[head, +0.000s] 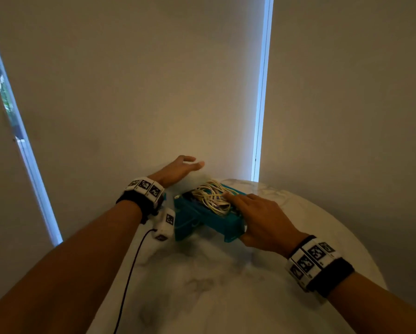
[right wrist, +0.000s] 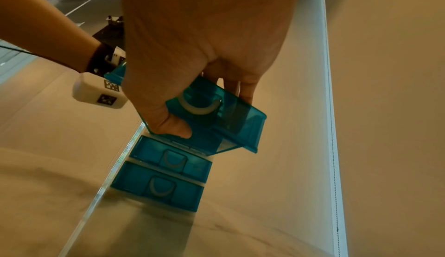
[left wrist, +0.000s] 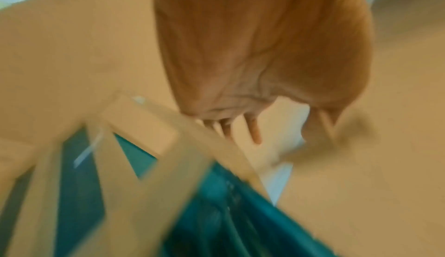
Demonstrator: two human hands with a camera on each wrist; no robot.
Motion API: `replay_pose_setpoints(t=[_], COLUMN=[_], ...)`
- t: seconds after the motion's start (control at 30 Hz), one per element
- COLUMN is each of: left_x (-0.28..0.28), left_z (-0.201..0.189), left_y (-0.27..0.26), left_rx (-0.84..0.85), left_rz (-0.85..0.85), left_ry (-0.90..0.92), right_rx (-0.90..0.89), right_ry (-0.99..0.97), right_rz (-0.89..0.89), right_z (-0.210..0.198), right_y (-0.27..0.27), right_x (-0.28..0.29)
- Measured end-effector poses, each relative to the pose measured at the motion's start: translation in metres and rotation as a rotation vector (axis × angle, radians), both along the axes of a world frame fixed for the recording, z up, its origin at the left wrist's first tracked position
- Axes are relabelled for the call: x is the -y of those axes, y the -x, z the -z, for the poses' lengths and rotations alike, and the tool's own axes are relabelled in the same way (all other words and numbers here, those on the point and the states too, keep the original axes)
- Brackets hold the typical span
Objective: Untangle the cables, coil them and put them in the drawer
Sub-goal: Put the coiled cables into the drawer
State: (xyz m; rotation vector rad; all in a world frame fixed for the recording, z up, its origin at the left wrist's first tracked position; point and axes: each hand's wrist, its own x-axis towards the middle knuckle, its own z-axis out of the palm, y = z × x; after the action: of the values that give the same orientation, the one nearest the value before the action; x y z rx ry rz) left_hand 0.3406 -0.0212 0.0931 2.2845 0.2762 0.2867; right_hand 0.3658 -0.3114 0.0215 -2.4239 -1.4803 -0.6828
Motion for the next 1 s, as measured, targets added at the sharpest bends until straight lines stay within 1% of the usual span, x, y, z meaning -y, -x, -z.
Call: replay_pose_setpoints(t=[0.03,0.07,0.1,0.13,0.17,0.2,0.27,0.3,0.33,0.47,0.5,0.6,0.67,0.77,0.8,0.87,0.9,0.93,1.0], left_x=[-0.008,-0.018,-0.030,-0.041,-0.050,-0.052,-0.048,-0.043,-0.037,-0.019,-0.015,-0.012,-0.012,-0.011,-0.010,-0.013,-0.014,-0.016,-0.019], left_z=[-0.005,-0.009,-0.013,-0.014,-0.016,-0.018,-0.019,-0.019,-0.018,-0.005,0.000,0.016,0.023,0.031,0.034,0.035,0.033,0.031,0.028], left_y=[0.010,0.021,0.032,0.042,0.050,0.060,0.076,0.083,0.087,0.079,0.074,0.062,0.064,0.074,0.076,0.075,0.072,0.068,0.058], left_rx=[0.098,0.183,0.229,0.211,0.144,0.041,-0.129,-0.149,-0.115,0.209,0.259,0.280,0.279,0.230,0.215,0.203,0.198,0.201,0.193], left_rz=[0.026,0.030,0.029,0.040,0.077,0.140,0.278,0.327,0.354,0.323,0.328,0.386,0.406,0.405,0.384,0.276,0.216,0.165,0.109], left_ry=[0.125,0.125,0.027,-0.110,-0.240,-0.314,-0.334,-0.346,-0.376,-0.545,-0.584,-0.685,-0.670,-0.656,-0.675,-0.769,-0.769,-0.695,-0.448], right_rx=[-0.005,-0.016,-0.030,-0.043,-0.050,-0.049,-0.045,-0.046,-0.055,-0.096,-0.116,-0.137,-0.084,-0.059,-0.060,-0.061,-0.065,-0.070,-0.083], right_ry=[0.003,0.014,0.022,0.028,0.021,0.004,-0.024,-0.027,-0.020,-0.018,-0.024,0.008,0.092,0.117,0.118,0.119,0.116,0.112,0.111], right_rz=[0.000,0.005,0.014,0.024,0.026,0.021,-0.001,-0.005,0.003,0.021,0.022,0.026,0.033,0.045,0.046,0.040,0.036,0.032,0.024], right_z=[0.001,0.001,0.001,0.001,0.000,0.000,0.000,0.001,0.002,0.008,0.008,0.003,0.002,0.000,-0.001,-0.002,-0.002,-0.003,-0.006], right_y=[0.000,0.000,-0.001,-0.002,-0.002,-0.001,0.002,0.003,0.004,0.004,0.005,0.011,0.010,0.004,0.003,0.001,0.001,0.000,0.000], right_x=[0.000,0.000,-0.002,-0.003,-0.004,-0.004,-0.005,-0.006,-0.007,-0.008,-0.008,-0.007,-0.009,-0.012,-0.014,-0.019,-0.023,-0.027,-0.037])
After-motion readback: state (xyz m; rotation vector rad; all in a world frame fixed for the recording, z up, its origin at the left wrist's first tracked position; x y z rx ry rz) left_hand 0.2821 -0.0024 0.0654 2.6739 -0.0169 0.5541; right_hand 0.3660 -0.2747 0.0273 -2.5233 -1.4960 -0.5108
